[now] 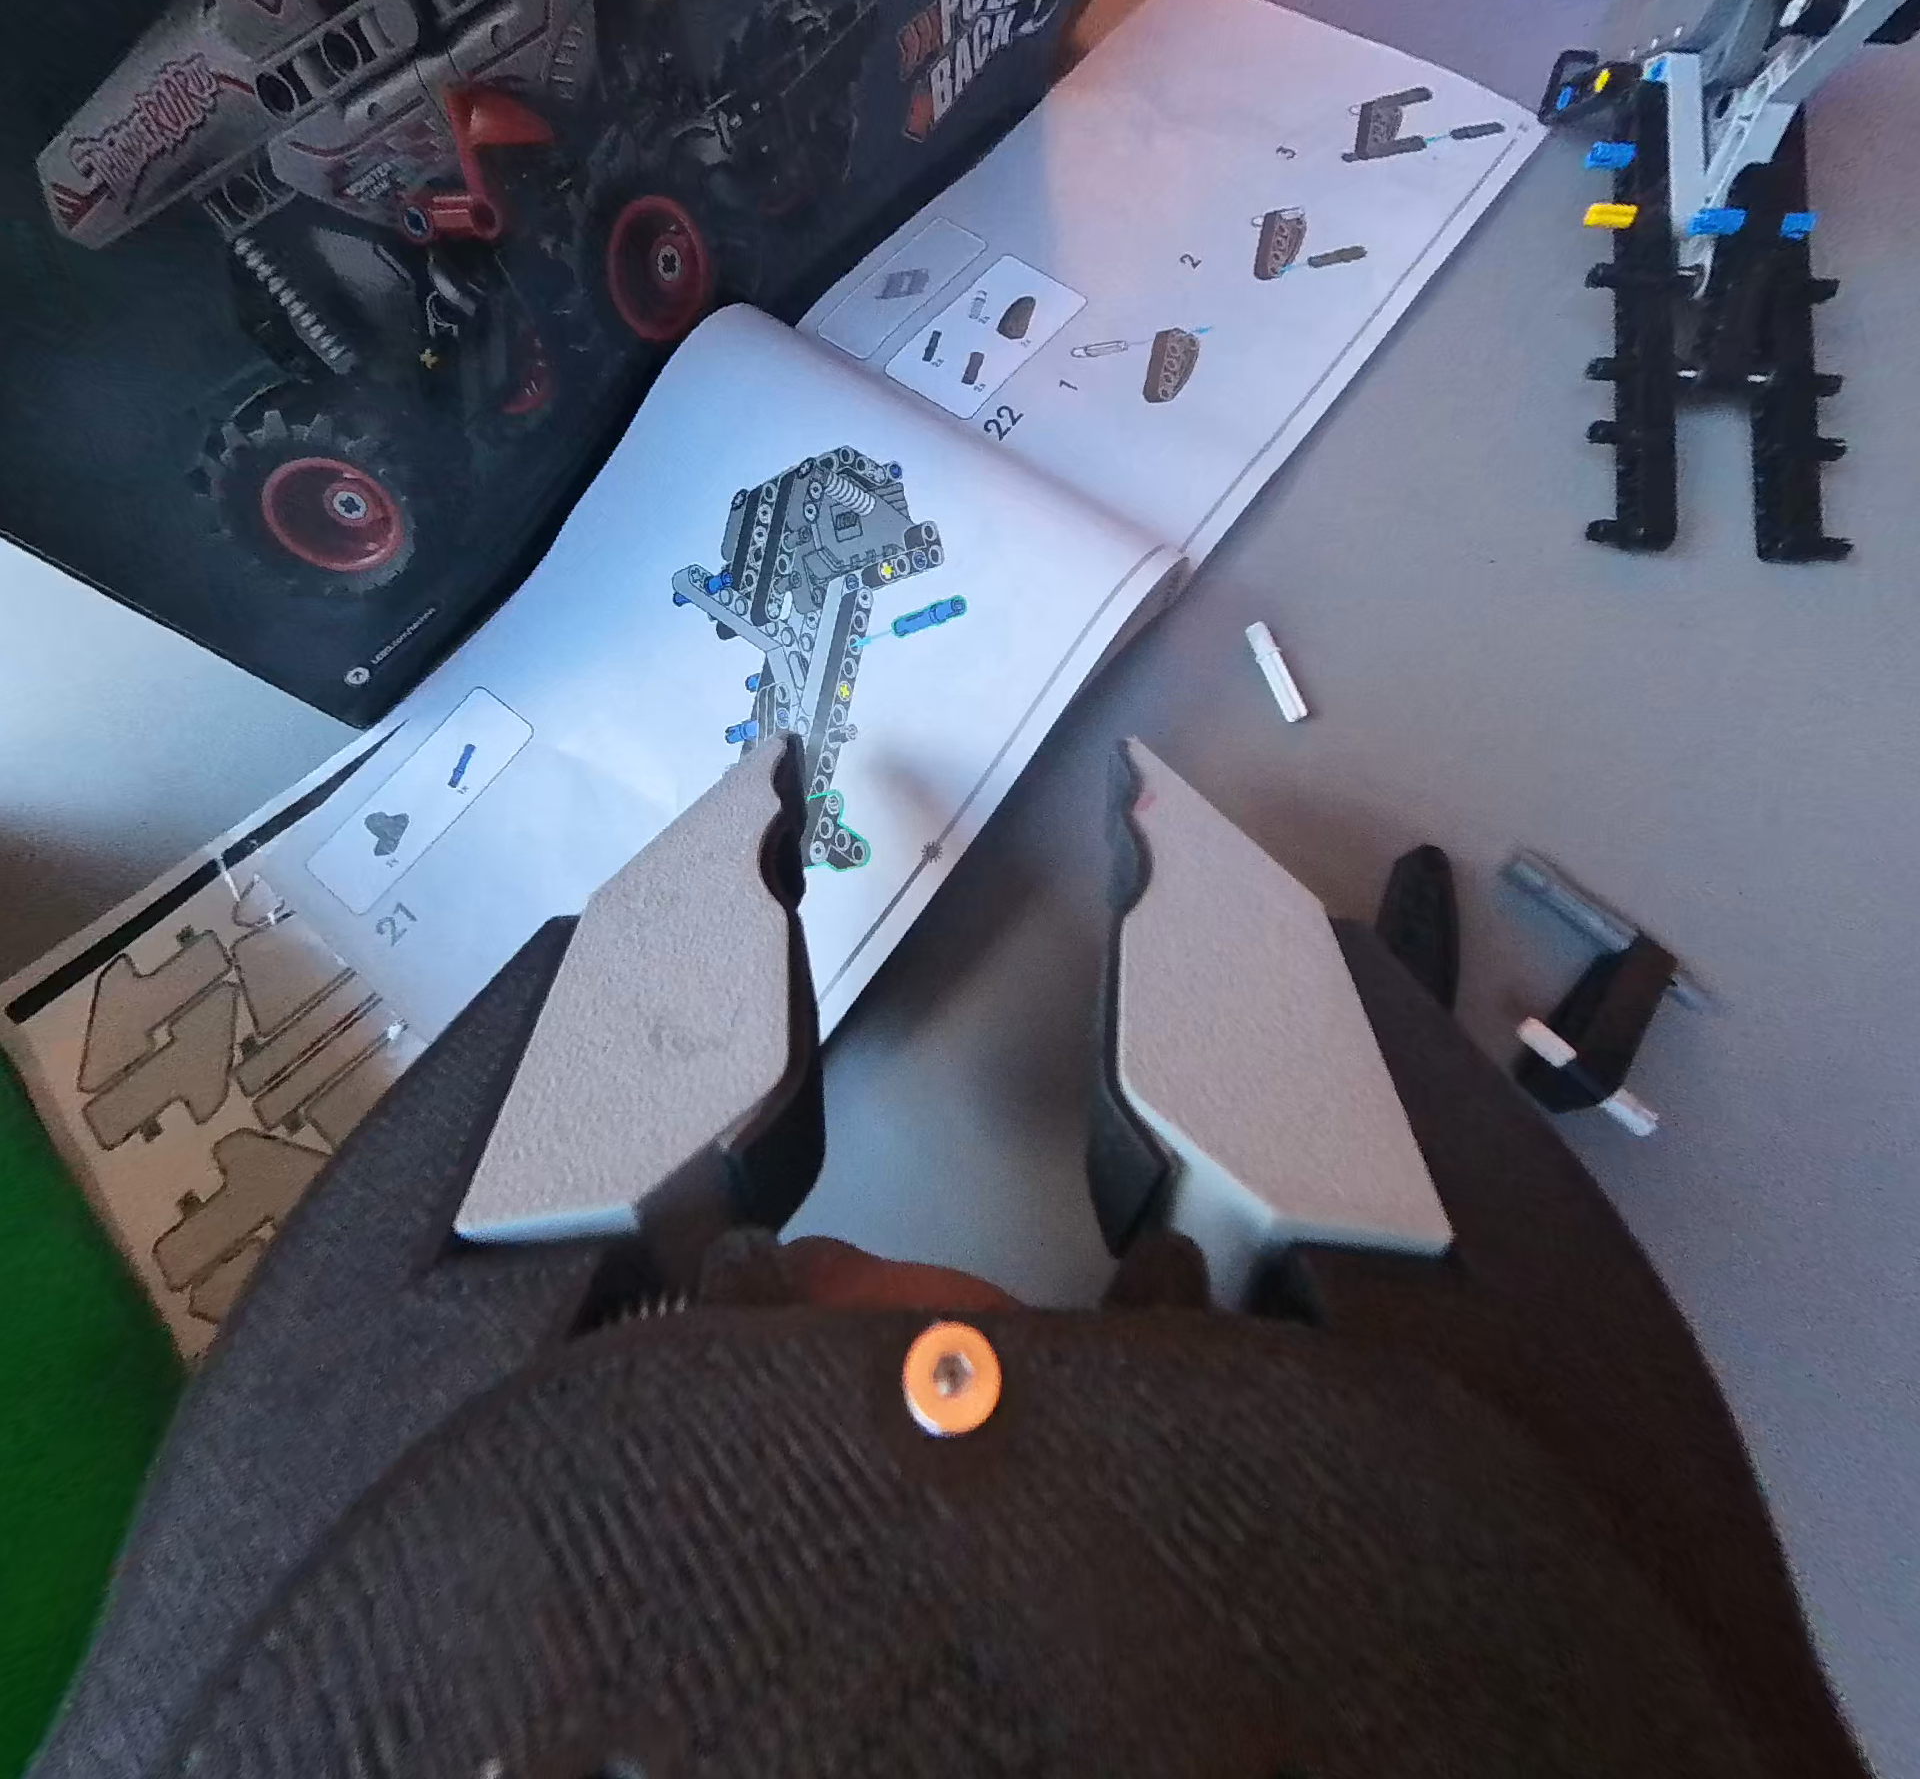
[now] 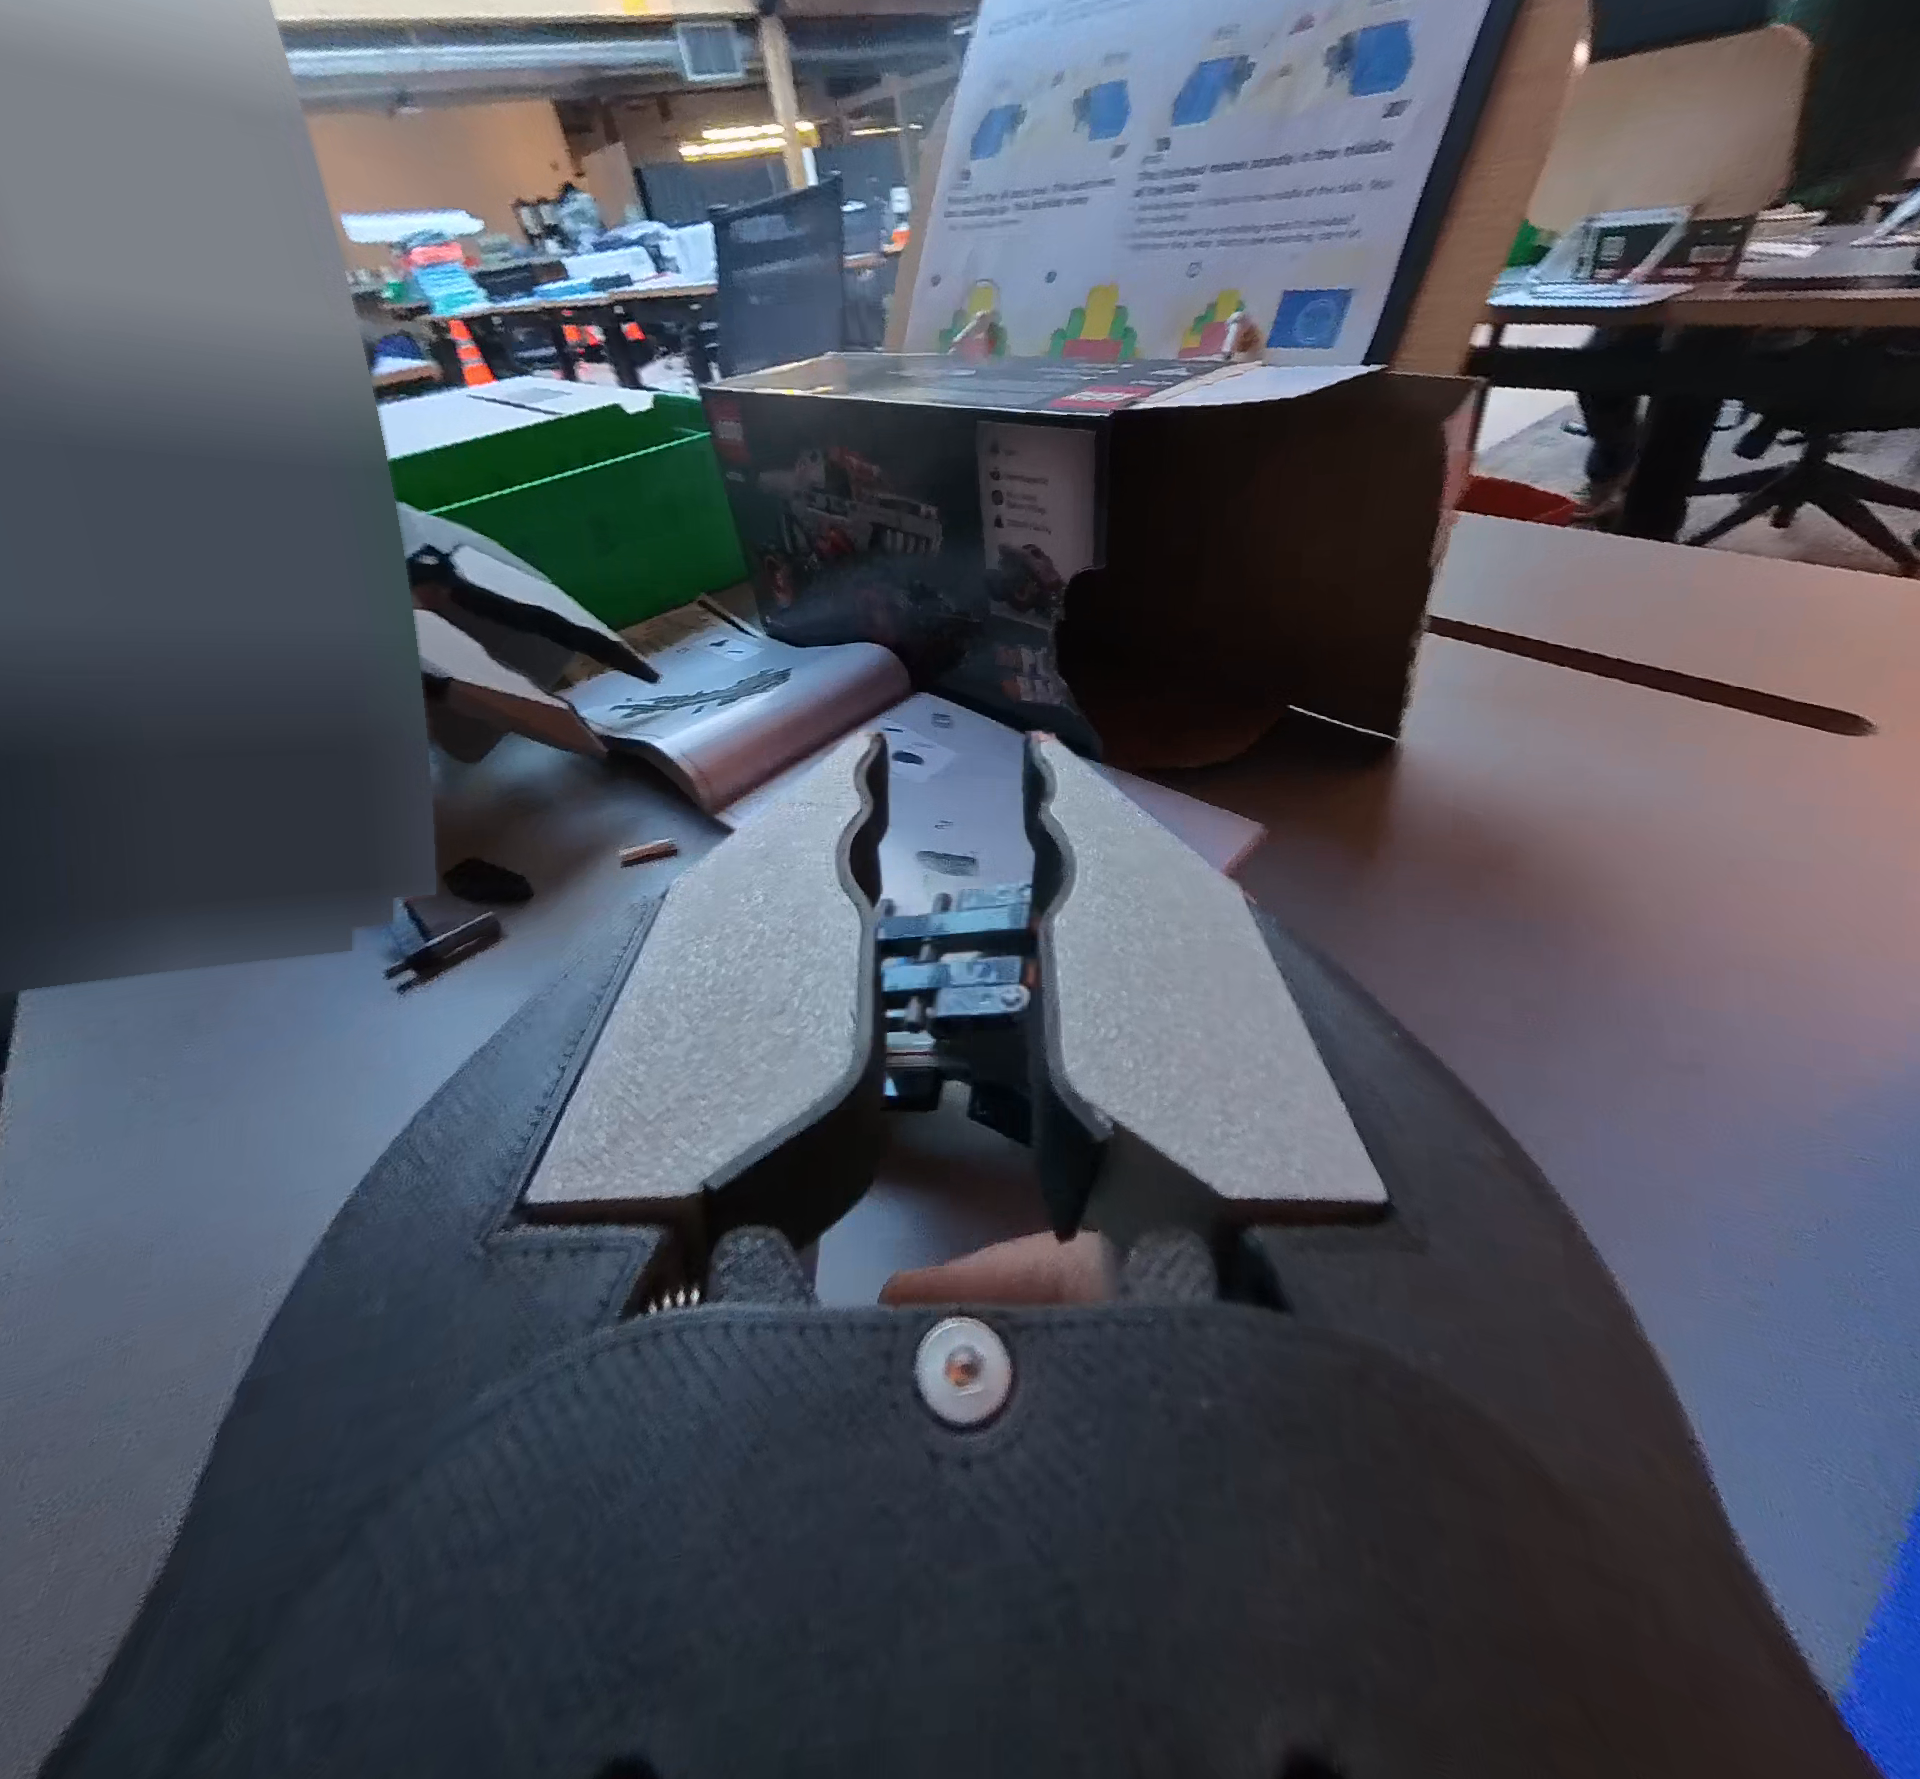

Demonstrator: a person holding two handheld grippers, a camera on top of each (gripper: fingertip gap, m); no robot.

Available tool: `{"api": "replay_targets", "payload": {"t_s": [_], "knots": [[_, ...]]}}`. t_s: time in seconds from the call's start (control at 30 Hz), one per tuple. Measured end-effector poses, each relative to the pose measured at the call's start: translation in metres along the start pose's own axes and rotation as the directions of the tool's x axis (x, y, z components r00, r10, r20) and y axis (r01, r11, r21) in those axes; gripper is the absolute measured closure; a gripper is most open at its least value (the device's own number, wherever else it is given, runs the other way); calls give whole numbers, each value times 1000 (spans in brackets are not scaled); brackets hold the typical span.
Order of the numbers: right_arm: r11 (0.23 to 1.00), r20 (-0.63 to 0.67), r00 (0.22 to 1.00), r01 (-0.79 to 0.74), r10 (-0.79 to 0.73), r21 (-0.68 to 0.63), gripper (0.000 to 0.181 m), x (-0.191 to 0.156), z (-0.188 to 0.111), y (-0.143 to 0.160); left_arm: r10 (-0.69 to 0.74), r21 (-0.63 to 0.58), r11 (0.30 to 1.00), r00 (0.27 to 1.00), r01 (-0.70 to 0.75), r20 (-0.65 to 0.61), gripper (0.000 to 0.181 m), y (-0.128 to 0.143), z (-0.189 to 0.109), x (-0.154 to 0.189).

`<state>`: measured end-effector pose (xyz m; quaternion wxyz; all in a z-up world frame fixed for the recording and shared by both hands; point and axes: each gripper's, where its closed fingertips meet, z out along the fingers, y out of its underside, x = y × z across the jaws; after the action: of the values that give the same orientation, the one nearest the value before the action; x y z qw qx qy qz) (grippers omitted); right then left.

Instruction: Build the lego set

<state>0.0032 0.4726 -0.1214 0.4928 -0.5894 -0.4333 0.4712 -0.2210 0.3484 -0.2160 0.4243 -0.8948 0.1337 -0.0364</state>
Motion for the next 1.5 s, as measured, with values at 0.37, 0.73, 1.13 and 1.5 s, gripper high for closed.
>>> {"api": "replay_targets", "payload": {"t_s": [0.37,0.73,1.13,1.5], "knots": [[1000,-42,999,-16,15,-5,159,1,1,0,71,47,996,997,-72,30,125,-10,-5,4],[999,-261,964,-33,42,39,168,32,-20,-13,14,65,998,998,-18,58,121,-13,4,-2],[999,-272,962,-23,33,42,167,30,-24,-16,-46,66,997,998,44,34,121,-11,5,-7],[1000,-267,964,-5,0,-18,164,29,-15,-4,59,57,996,994,-64,86,115,-5,-7,-9]]}}
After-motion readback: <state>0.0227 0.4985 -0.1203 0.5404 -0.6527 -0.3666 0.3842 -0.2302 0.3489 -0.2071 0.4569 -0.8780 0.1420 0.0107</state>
